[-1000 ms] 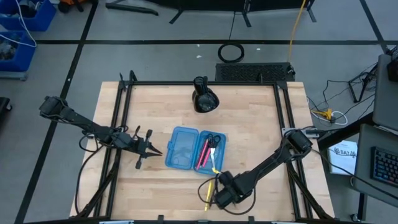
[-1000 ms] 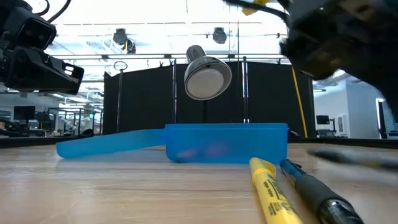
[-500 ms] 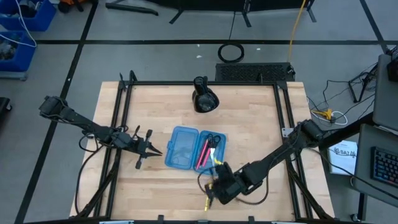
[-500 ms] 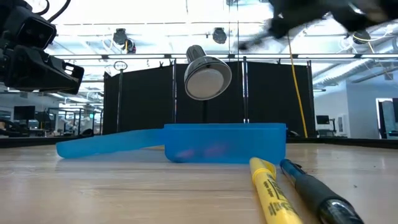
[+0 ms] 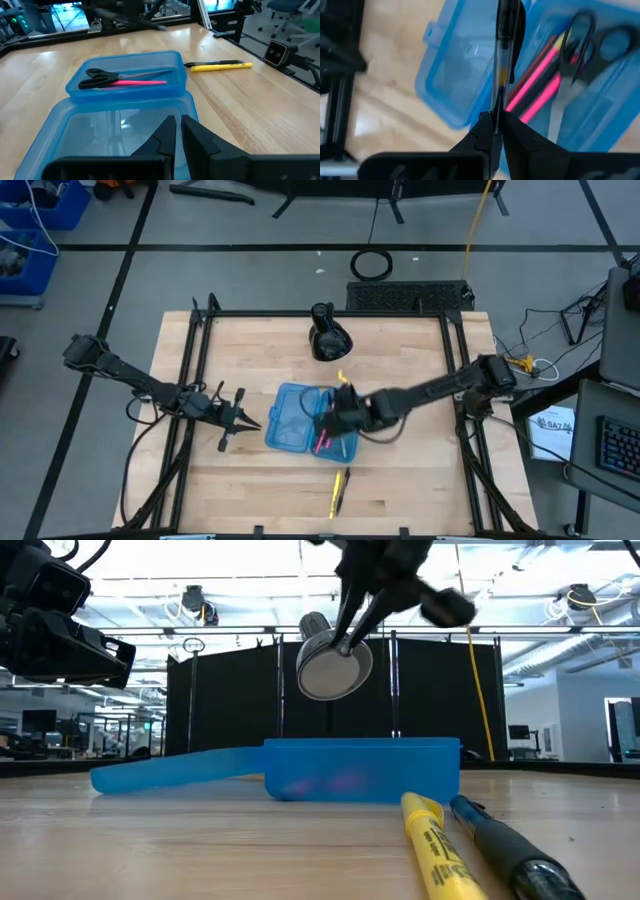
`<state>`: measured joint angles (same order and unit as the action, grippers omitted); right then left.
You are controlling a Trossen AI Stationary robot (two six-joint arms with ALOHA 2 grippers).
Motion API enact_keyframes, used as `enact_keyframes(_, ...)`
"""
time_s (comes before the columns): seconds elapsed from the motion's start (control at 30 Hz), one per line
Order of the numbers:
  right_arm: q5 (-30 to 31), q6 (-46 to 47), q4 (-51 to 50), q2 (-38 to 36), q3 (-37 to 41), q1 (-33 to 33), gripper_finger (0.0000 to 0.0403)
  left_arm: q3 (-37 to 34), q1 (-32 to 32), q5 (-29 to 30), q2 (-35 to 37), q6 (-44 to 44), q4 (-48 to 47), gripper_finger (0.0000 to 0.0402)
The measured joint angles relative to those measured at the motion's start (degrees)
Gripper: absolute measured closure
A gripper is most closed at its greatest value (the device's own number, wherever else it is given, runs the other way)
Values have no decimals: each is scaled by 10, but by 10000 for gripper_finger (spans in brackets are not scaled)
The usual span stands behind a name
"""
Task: Pick & place school supplies into a supply box
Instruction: Put the right black pen into the blue supply box
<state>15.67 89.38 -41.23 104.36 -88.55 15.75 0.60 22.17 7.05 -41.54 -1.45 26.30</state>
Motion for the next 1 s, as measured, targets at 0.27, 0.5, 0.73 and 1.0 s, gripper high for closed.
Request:
enact_keyframes(0.27,-55,-31,87,0,63,-57,387,0,0,-15,0,0,-6,366)
enact_keyframes(0.5,-59,25,203,0,170,-52,387,0,0,-16,0,-3,-8,366)
enact_keyframes(0.73,-75,45,225,0,220,-52,387,0,0,-16,0,-4,-8,366)
enact_keyframes(1.0,-99,51,229,-1,245,-53,387,0,0,-15,0,-4,-1,366)
